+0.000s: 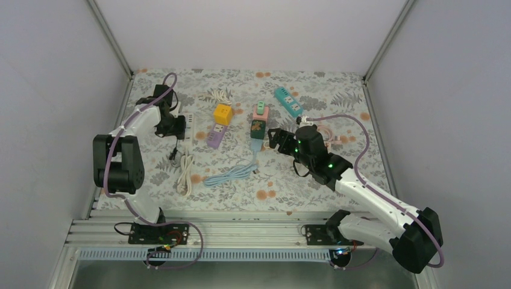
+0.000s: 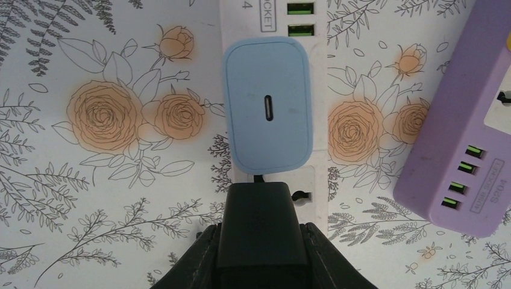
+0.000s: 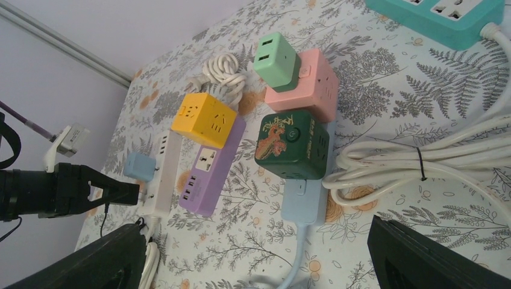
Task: Insert the plug
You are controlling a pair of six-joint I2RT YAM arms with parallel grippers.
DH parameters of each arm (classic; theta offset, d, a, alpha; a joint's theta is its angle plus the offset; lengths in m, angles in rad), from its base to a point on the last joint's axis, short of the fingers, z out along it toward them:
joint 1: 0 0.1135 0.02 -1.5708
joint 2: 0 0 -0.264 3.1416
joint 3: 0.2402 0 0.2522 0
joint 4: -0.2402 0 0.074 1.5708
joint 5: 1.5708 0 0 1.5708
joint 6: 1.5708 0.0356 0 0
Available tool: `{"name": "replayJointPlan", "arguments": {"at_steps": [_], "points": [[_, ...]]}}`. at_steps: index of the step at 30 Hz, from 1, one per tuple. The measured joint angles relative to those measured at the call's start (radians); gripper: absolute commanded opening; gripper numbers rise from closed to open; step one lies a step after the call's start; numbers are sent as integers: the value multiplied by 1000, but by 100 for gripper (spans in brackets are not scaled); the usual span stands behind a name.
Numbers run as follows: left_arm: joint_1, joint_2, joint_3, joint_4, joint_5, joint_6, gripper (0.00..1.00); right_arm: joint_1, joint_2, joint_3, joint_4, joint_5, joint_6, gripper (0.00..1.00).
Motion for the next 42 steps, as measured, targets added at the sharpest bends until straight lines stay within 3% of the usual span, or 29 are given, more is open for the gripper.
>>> {"name": "replayJointPlan", "arguments": {"at_steps": [19, 30, 42], "points": [[-18, -9, -17, 0, -19, -2, 25, 0, -14, -12, -6, 5, 10, 94], [-28, 84, 71, -49, -56, -27, 25, 0, -14, -16, -8, 8, 10, 94], [-50, 88, 19, 12, -102, -31, 25, 0, -15, -16, -11, 27, 9, 94]]}}
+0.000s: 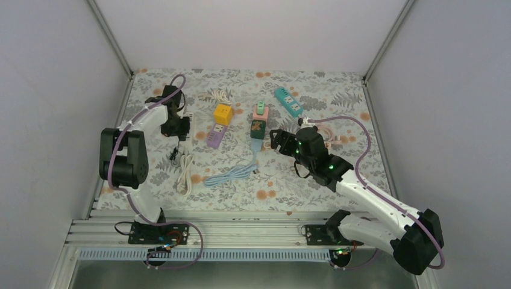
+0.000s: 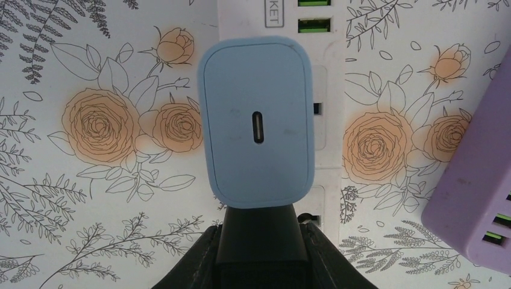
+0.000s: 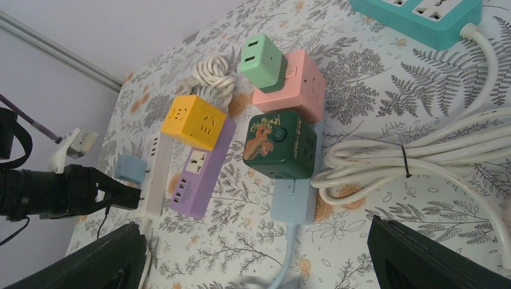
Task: Insert the plug
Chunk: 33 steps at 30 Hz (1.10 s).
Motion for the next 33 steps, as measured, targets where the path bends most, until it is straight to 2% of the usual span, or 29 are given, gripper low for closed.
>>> {"name": "replayJointPlan", "arguments": {"at_steps": [6, 10, 14, 20, 27, 33], "points": [[-1, -12, -19, 23, -3, -3, 27, 0, -1, 0, 0, 3, 0, 94], [-1, -28, -13, 22, -3, -11, 44, 0, -3, 0, -1, 3, 0, 94], [1, -41, -10, -5, -11, -14, 70, 0, -6, 0, -2, 3, 0, 94], [3, -193, 27, -31, -45, -23, 87, 0, -6, 0, -2, 3, 0, 94], [3, -368, 5, -5, -63, -40, 89, 0, -14, 0, -28, 18, -8, 95], [3, -628, -145, 103, -29, -63, 96, 0, -37, 58, -129, 85, -67, 98]]}}
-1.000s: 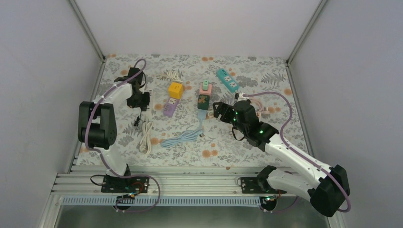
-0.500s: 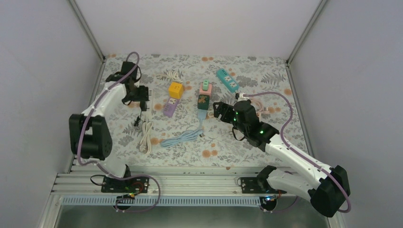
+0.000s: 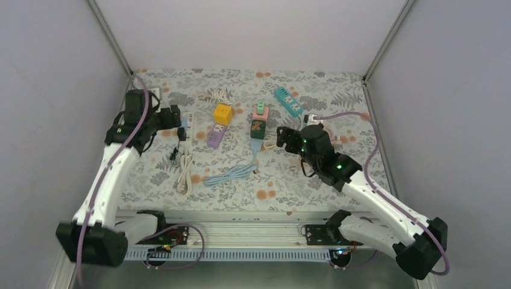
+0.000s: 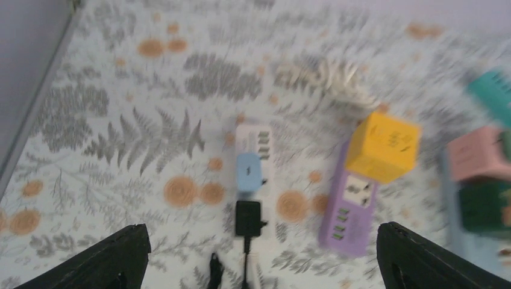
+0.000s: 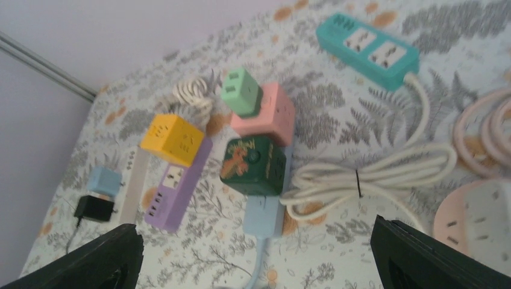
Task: Insert the plug
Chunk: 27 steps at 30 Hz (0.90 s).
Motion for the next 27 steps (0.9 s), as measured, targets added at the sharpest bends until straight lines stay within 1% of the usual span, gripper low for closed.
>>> {"name": "replayJointPlan", "arguments": {"at_steps": [2, 4, 8, 14, 17, 22, 27], "points": [[0, -109, -43, 47, 16, -8, 100, -2, -26, 42, -33, 23, -32, 100], [0, -212, -73, 95, 31, -14, 100, -5, -65, 78, -50, 50, -59, 100], [0, -362, -114, 161, 34, -24, 100, -5, -148, 144, -89, 124, -121, 100], [0, -564, -201, 188, -4, -34, 100, -5, -253, 221, -178, 259, -186, 100], [0, -671, -235, 198, -36, -34, 100, -5, -342, 233, -216, 330, -214, 100], [0, -807, -253, 222, -111, -35, 100, -5, -488, 247, -232, 433, -235, 100], [0, -885, -263, 233, -167, -34, 100, -5, -571, 245, -234, 494, -237, 100]]}}
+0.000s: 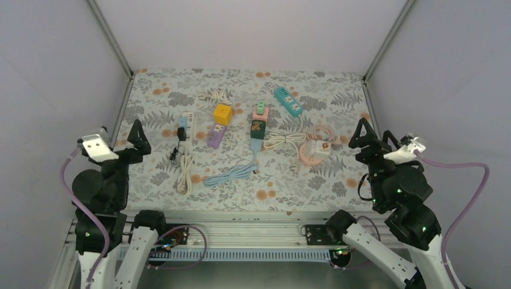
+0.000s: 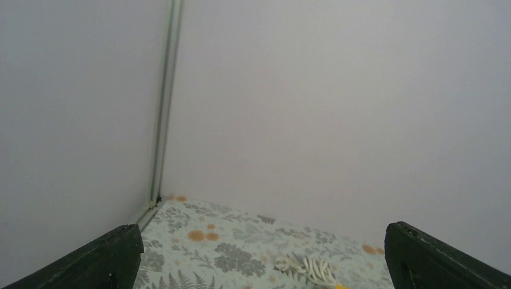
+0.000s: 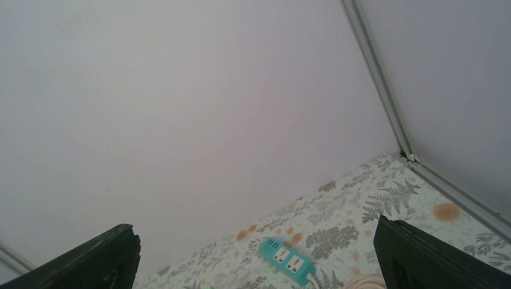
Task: Insert the plug
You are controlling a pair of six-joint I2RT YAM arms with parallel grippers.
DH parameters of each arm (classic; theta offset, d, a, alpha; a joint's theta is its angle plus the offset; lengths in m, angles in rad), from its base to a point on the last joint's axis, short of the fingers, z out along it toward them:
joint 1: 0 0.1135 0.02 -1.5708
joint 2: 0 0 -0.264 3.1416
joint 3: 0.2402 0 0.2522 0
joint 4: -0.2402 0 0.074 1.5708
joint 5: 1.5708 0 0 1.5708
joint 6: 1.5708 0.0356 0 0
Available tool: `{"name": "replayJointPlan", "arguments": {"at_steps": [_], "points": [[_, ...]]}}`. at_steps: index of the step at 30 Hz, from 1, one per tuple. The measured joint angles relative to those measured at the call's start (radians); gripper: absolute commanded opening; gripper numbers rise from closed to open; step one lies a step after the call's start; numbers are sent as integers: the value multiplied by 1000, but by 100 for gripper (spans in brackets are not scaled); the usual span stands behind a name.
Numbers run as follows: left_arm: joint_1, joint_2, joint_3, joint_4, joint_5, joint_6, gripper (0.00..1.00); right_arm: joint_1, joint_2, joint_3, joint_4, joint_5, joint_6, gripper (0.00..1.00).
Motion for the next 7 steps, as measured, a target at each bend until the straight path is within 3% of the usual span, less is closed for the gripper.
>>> {"name": "replayJointPlan", "arguments": {"at_steps": [7], "points": [[0, -18, -1, 8, -53, 0, 100, 0, -55, -18, 3, 45, 0, 100]]}}
